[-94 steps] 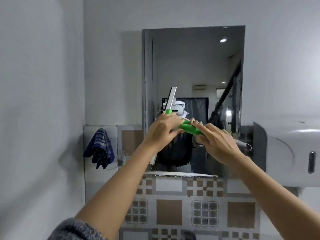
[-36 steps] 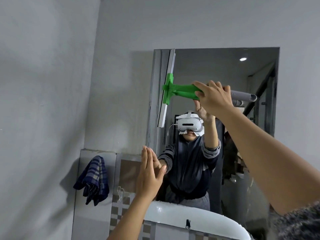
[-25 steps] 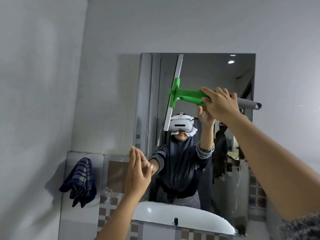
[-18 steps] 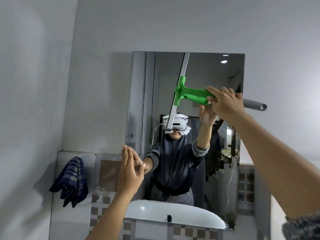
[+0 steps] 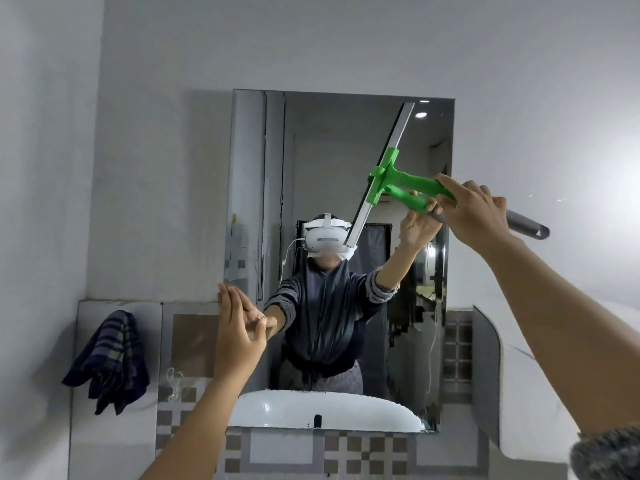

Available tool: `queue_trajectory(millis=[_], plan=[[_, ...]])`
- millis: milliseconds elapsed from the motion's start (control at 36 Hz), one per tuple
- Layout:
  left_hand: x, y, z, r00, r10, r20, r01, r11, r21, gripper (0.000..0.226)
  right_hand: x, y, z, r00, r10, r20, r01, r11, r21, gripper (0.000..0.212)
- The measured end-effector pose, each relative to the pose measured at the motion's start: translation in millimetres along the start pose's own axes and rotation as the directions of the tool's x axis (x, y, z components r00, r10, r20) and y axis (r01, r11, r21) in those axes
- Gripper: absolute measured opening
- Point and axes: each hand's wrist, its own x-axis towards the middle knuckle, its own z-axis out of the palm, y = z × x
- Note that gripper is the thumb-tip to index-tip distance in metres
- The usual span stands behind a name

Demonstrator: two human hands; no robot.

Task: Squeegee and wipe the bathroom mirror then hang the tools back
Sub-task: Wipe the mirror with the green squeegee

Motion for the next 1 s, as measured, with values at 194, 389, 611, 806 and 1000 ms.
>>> queue_trajectory(millis=[194, 389, 611, 806, 1000], plan=[[0.4, -1.7, 1.9, 1.000, 0.002, 0.001, -0.002, 1.000, -0.011, 0.083, -13.9, 13.6, -2.8, 0.996, 0.090, 0.006, -0.090, 0.996, 0.009, 0.039], [-0.5, -4.0, 0.0, 1.000, -0.011, 0.028, 0.012, 0.999, -0.031, 0.082, -40.2, 18.4, 4.8, 0.980, 0.199, 0.022, -0.200, 0.977, 0.072, 0.031], [-1.1, -7.5, -6.1, 0.998, 0.039, 0.047, -0.037, 0.999, -0.034, 0.083, -68.6, -3.9, 30.4, 0.951, 0.308, 0.017, -0.305, 0.929, 0.212, 0.032], [-2.4, -9.6, -14.0, 0.994, 0.086, 0.072, -0.085, 0.996, -0.014, 0.086, -85.3, -25.1, 51.7, 0.930, 0.369, -0.007, -0.348, 0.884, 0.313, 0.024], [-0.4, -18.7, -23.0, 0.981, 0.144, 0.129, -0.146, 0.989, 0.007, 0.089, -103.2, -61.1, 73.1, 0.902, 0.431, -0.019, -0.386, 0.826, 0.412, 0.022]])
